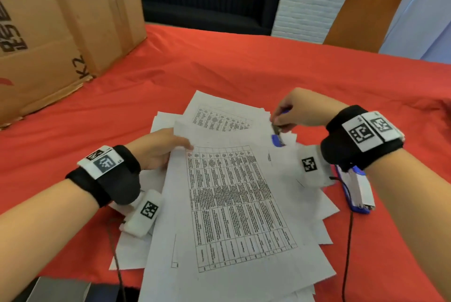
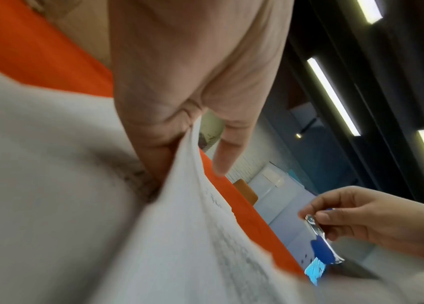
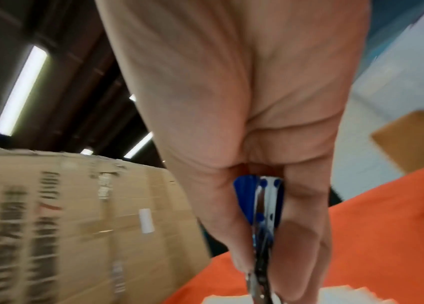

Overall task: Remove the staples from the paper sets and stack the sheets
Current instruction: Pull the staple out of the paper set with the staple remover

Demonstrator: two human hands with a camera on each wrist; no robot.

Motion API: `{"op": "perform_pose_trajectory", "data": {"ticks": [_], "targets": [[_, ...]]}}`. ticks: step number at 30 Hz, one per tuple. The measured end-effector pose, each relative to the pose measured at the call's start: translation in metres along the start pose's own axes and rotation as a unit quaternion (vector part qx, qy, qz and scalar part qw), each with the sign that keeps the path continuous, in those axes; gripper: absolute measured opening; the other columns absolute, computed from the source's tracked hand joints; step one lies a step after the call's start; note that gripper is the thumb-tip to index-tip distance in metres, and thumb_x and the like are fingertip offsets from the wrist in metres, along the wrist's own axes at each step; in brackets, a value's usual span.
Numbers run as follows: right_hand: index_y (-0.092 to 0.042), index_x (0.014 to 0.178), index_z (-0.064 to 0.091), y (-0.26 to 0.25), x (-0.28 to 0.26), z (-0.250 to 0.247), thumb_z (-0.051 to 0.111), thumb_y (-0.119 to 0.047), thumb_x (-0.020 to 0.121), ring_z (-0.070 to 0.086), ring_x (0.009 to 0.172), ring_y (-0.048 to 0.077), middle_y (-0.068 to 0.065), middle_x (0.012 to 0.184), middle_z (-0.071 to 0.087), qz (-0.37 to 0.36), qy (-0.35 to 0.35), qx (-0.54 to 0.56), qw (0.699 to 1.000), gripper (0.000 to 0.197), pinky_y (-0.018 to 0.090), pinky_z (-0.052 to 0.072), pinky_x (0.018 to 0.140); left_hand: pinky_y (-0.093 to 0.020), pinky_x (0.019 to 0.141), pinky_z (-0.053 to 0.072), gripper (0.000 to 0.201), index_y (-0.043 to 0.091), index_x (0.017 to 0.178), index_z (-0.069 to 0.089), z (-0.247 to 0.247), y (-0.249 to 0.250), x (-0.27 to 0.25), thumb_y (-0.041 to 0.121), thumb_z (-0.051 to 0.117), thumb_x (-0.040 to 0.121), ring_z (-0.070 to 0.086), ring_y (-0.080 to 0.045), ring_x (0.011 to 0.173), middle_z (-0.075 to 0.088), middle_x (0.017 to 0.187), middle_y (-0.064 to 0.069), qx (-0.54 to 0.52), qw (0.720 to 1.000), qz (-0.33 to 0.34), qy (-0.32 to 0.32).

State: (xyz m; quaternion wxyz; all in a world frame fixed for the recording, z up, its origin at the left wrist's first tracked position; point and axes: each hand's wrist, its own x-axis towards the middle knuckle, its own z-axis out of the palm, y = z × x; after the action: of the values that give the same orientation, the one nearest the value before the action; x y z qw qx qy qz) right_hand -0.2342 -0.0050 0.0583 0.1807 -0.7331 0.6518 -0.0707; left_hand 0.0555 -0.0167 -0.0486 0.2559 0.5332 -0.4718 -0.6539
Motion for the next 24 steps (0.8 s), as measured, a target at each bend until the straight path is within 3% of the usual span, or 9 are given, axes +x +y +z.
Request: {"op": "perform_pose_trajectory", "data": {"ticks": [4,7,9,11,13,15,18,22,24], "targets": [[-0.011,0.089,0.075,-0.056,0.023,0.019,0.064,-0.012,0.088,0.071,0.068,0.007,0.002,0.080,0.075,-0.074,-0.028,0.039,0.996,0.011,0.017,0.056,0.064,-0.044,0.072,0.059,0.023,0.003,0.108,0.060,-0.003,0.004,0.009,-0.001,0.049,0.088,0.072,-0.030,0.077,0.072,0.092,-0.019,-0.108,0.993,-0.032,0.016],[-0.006,0.091,0.075,-0.073,0.046,0.046,0.063,-0.008,0.087,0.069,0.062,0.008,0.005,0.081,0.075,-0.061,-0.066,0.022,0.996,0.012,0.023,0.058,0.070,-0.050,0.077,0.056,0.034,0.000,0.118,0.055,-0.005,-0.001,0.016,-0.003,0.040,0.088,0.069,-0.037,0.087,0.067,0.108,-0.026,-0.151,0.987,-0.047,0.002],[-0.002,0.093,0.073,-0.077,0.058,0.071,0.061,-0.006,0.087,0.069,0.067,0.011,0.008,0.085,0.074,-0.048,-0.057,-0.019,0.997,0.014,0.023,0.057,0.069,-0.049,0.073,0.058,0.038,-0.002,0.126,0.048,-0.007,-0.006,0.022,-0.003,0.038,0.089,0.068,-0.039,0.090,0.062,0.116,-0.029,-0.175,0.982,-0.066,-0.001],[-0.002,0.100,0.069,-0.081,0.065,0.093,0.061,-0.012,0.089,0.067,0.085,0.019,0.010,0.100,0.070,-0.044,-0.024,-0.033,0.998,0.017,0.027,0.051,0.070,-0.047,0.066,0.059,0.038,-0.004,0.127,0.046,-0.010,-0.012,0.025,-0.003,0.038,0.090,0.070,-0.039,0.084,0.062,0.114,-0.030,-0.189,0.979,-0.072,0.000],[-0.004,0.105,0.064,-0.085,0.067,0.102,0.059,-0.028,0.092,0.066,0.089,0.023,0.011,0.104,0.067,-0.042,-0.020,0.011,0.999,0.028,0.030,0.052,0.073,-0.046,0.065,0.059,0.035,-0.002,0.124,0.049,-0.014,-0.014,0.027,-0.003,0.036,0.092,0.071,-0.037,0.079,0.064,0.109,-0.028,-0.199,0.978,-0.064,-0.002],[-0.004,0.108,0.061,-0.087,0.067,0.097,0.048,-0.036,0.098,0.070,0.086,0.026,0.013,0.100,0.067,-0.018,-0.063,0.076,0.995,0.037,0.038,0.057,0.080,-0.048,0.068,0.058,0.033,0.000,0.122,0.050,-0.018,-0.017,0.027,-0.003,0.035,0.093,0.070,-0.037,0.081,0.065,0.107,-0.027,-0.216,0.975,-0.059,-0.004],[-0.007,0.112,0.062,-0.081,0.064,0.085,0.042,-0.030,0.101,0.070,0.081,0.027,0.013,0.094,0.067,0.029,-0.111,0.182,0.977,0.032,0.039,0.060,0.074,-0.047,0.067,0.058,0.031,-0.001,0.118,0.052,-0.020,-0.019,0.023,-0.004,0.033,0.092,0.069,-0.038,0.083,0.067,0.102,-0.026,-0.229,0.972,-0.059,-0.004],[0.000,0.099,0.067,-0.073,0.058,0.084,0.057,-0.020,0.095,0.069,0.076,0.025,0.021,0.096,0.071,0.033,-0.095,0.225,0.969,0.023,0.037,0.060,0.075,-0.045,0.057,0.059,0.031,-0.001,0.112,0.052,-0.015,-0.017,0.017,-0.006,0.030,0.091,0.071,-0.036,0.069,0.070,0.088,-0.024,-0.227,0.973,-0.049,0.006],[0.000,0.096,0.066,-0.072,0.055,0.084,0.062,-0.019,0.092,0.070,0.079,0.025,0.020,0.099,0.071,0.042,-0.108,0.259,0.959,0.020,0.036,0.060,0.076,-0.044,0.060,0.059,0.032,-0.001,0.115,0.051,-0.014,-0.016,0.016,-0.006,0.030,0.090,0.070,-0.037,0.072,0.069,0.090,-0.024,-0.224,0.973,-0.046,0.015]]}}
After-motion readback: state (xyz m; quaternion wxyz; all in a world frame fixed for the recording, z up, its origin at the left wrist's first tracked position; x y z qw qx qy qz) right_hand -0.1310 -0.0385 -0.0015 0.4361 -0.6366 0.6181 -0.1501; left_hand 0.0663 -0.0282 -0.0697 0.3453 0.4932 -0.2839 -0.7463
